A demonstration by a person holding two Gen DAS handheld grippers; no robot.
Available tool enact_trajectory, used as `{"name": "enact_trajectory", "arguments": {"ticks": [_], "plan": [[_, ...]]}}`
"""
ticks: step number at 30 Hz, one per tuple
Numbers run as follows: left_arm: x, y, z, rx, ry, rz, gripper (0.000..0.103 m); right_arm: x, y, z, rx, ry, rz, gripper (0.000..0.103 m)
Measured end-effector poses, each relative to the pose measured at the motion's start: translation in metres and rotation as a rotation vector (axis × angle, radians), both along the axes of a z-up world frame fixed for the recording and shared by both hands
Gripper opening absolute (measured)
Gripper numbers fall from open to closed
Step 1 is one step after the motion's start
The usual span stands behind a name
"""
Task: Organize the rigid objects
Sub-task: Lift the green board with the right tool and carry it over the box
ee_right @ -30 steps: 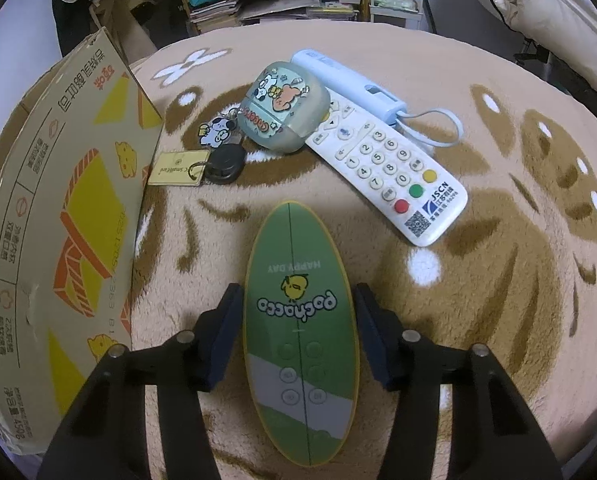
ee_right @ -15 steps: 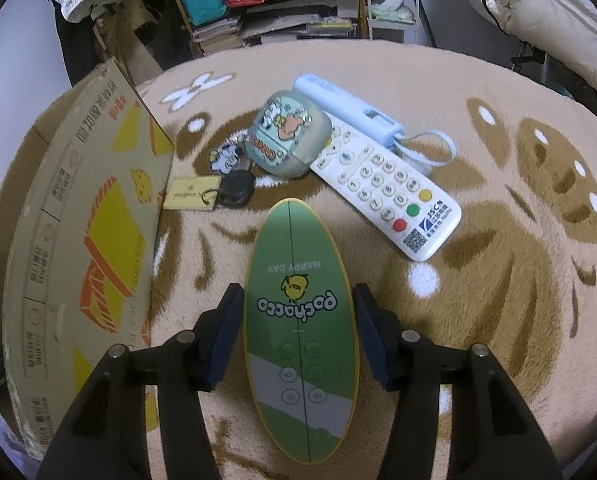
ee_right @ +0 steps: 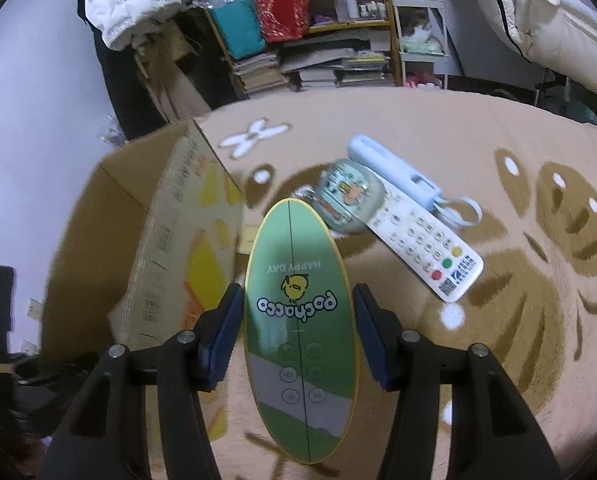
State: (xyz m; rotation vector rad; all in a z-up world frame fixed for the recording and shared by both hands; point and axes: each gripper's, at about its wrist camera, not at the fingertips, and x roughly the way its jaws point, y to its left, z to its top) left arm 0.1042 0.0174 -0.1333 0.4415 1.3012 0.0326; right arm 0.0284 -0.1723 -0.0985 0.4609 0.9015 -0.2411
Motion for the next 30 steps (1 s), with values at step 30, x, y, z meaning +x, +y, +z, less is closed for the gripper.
{"name": "enact_trajectory", "arguments": {"ticks": [30], "plan": [[0.001,0.002,-0.003,-0.001,0.003,0.000,0.025,0.027,0.051,0.053,0.067,-0.183,0.179,0.059]]}}
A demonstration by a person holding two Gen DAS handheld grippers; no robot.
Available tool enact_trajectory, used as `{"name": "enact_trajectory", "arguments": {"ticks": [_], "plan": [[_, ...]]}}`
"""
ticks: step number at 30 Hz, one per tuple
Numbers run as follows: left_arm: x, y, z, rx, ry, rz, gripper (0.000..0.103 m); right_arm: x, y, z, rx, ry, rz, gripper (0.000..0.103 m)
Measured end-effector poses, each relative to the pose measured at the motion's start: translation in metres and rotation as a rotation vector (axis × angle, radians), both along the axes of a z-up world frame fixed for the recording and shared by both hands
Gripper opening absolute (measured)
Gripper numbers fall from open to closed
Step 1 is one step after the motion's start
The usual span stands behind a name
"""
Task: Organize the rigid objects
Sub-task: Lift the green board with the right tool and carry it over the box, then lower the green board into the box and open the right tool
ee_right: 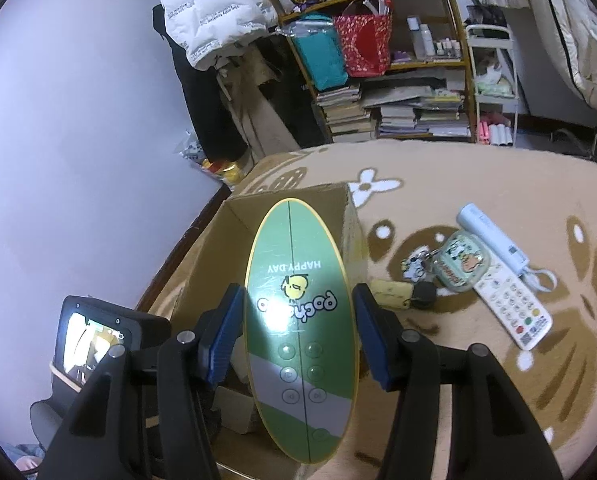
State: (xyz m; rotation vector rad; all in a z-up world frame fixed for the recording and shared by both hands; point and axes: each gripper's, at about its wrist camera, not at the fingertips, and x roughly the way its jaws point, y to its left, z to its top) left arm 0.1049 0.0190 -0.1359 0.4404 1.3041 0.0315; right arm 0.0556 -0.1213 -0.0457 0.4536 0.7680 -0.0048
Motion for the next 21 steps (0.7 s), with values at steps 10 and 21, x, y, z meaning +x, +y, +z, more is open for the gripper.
{"name": "enact_trajectory", "arguments": {"ticks": [10,21], "plan": [[0.001,0.000,0.000,-0.005,0.002,0.003,0.025,0.015,0.011,-0.009,0.011,0.016,0.047,0.059],[0.004,0.002,0.001,-0.013,0.010,0.009,0.025,0.022,0.015,-0.008,-0.034,0.019,0.072,0.068]]}}
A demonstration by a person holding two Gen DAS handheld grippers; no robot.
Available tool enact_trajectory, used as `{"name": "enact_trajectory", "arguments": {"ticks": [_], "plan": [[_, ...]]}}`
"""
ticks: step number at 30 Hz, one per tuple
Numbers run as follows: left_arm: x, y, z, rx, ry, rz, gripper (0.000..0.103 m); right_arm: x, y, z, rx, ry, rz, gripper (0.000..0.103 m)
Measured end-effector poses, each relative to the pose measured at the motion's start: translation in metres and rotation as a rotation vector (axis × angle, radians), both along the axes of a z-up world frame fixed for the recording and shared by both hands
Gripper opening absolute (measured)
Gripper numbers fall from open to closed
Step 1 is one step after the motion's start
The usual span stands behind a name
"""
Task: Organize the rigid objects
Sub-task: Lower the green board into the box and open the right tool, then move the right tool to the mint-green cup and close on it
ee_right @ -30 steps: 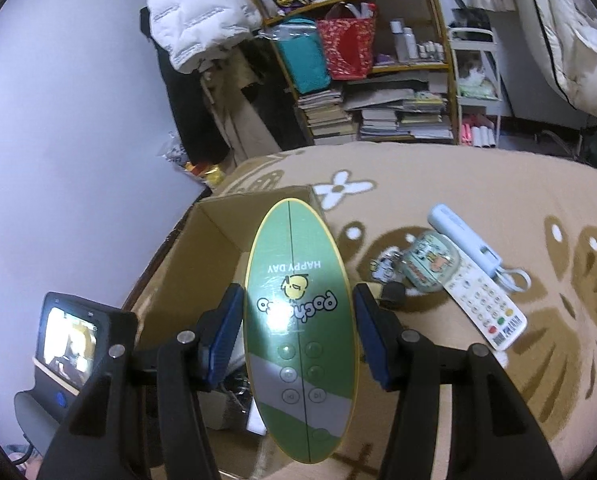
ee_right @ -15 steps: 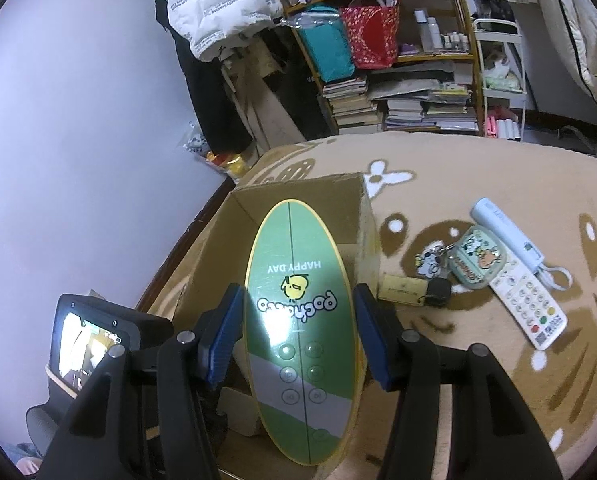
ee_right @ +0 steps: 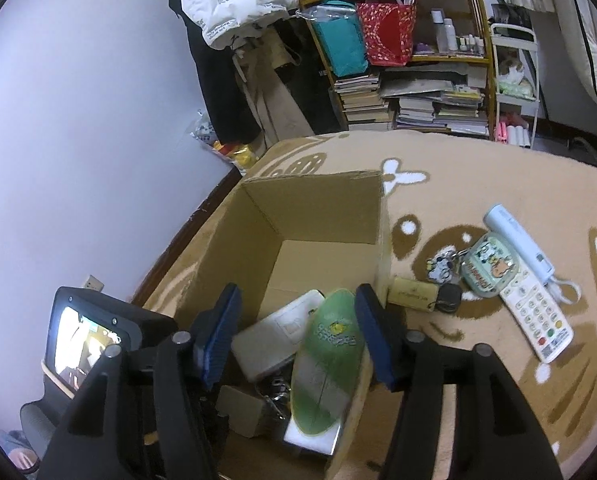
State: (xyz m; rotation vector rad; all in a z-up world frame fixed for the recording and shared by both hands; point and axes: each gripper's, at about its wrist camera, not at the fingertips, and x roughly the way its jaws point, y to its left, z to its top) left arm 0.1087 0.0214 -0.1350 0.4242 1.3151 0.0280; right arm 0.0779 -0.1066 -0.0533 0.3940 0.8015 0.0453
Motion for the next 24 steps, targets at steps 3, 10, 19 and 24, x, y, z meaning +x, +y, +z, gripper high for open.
{"name": "enact_trajectory", "arguments": {"ticks": [3,10,19,24], "plan": [[0.000,0.000,0.000,-0.003,0.001,0.000,0.025,-0.002,-0.004,0.008,-0.039,-0.025,-0.021,0.084],[0.001,-0.003,-0.001,0.010,-0.002,-0.007,0.025,-0.001,-0.035,0.019,-0.072,-0.065,-0.088,0.103],[-0.001,-0.004,-0.001,0.027,-0.010,-0.014,0.025,0.015,-0.080,0.007,-0.099,-0.041,-0.162,0.103],[-0.001,-0.004,-0.001,0.025,-0.010,-0.012,0.025,0.028,-0.097,-0.009,-0.127,-0.020,-0.168,0.103]]}}
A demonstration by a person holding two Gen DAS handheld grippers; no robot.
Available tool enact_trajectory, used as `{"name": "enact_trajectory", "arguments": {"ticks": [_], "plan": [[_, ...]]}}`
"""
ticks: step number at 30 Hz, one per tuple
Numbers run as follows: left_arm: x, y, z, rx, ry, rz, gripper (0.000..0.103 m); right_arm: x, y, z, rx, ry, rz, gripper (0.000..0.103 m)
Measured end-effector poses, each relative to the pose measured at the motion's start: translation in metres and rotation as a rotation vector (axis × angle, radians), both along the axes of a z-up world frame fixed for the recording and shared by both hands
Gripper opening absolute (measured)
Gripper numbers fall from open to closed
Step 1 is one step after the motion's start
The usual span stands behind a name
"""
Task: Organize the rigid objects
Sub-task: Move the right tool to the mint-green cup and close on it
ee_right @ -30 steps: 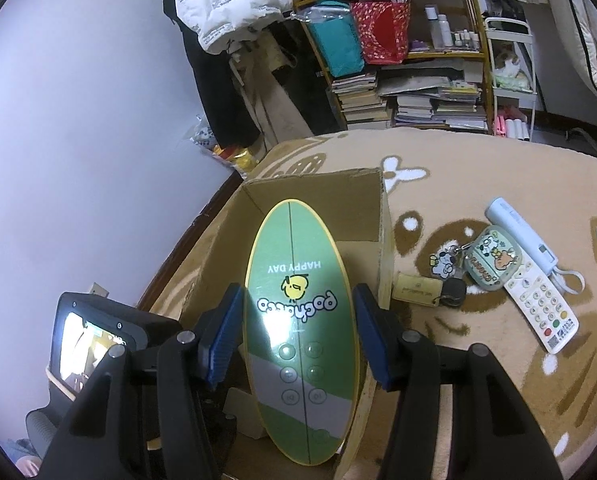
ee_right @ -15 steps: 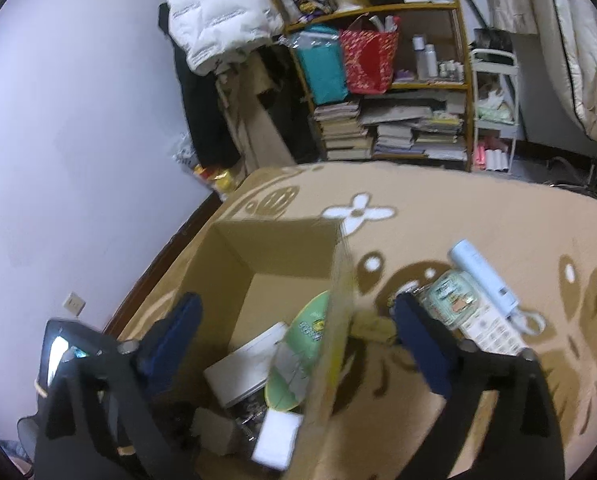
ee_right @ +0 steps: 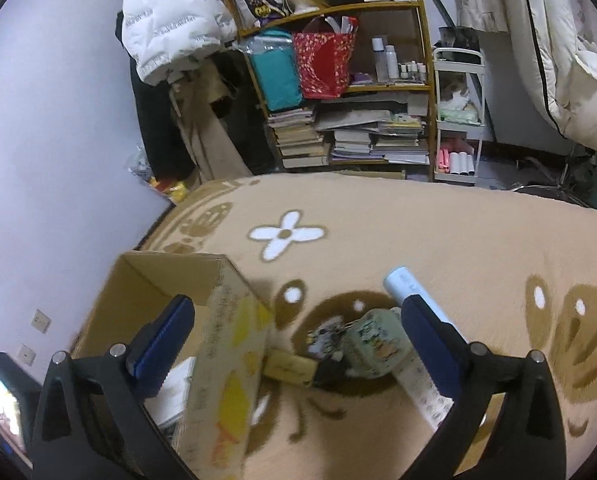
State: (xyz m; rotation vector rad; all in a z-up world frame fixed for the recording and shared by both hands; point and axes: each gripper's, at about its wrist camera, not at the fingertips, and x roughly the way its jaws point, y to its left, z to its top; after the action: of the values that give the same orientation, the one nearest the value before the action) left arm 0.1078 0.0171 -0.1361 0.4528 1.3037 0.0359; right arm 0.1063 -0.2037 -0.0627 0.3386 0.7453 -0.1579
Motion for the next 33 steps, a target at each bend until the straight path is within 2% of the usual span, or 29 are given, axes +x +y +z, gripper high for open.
{"name": "enact_trajectory", "arguments": {"ticks": [3,9,11,12,14,17,20,23,26,33], "plan": [[0.000,0.000,0.000,0.000,-0.001,0.001,0.025,0.007,-0.010,-0.012,0.016,0.014,0.009,0.103],[0.000,-0.001,0.000,0.007,-0.002,-0.002,0.025,0.014,-0.019,-0.028,-0.021,0.055,-0.005,0.103],[0.000,-0.001,0.000,0.006,-0.001,-0.002,0.025,0.013,-0.025,-0.034,0.006,0.051,-0.018,0.103],[0.001,-0.002,-0.001,0.010,0.000,-0.004,0.025,0.012,-0.029,-0.037,0.029,0.042,-0.031,0.101],[0.001,-0.002,-0.001,0.012,-0.001,-0.006,0.025,0.011,-0.035,-0.043,0.055,0.047,-0.045,0.090],[0.001,-0.002,-0.001,0.010,0.001,-0.005,0.025,0.011,-0.040,-0.051,0.039,0.073,-0.051,0.079],[0.002,-0.001,-0.001,0.011,0.001,-0.006,0.025,0.013,-0.044,-0.058,0.046,0.096,-0.059,0.074],[0.002,-0.001,-0.001,0.011,0.002,-0.007,0.025,0.014,-0.050,-0.065,0.080,0.117,-0.065,0.073],[0.002,-0.001,-0.001,0.012,0.003,-0.008,0.025,0.013,-0.054,-0.072,0.156,0.130,-0.053,0.075],[0.002,0.000,-0.001,0.005,0.003,-0.005,0.025,0.009,-0.052,-0.081,0.183,0.137,-0.050,0.075]]}}
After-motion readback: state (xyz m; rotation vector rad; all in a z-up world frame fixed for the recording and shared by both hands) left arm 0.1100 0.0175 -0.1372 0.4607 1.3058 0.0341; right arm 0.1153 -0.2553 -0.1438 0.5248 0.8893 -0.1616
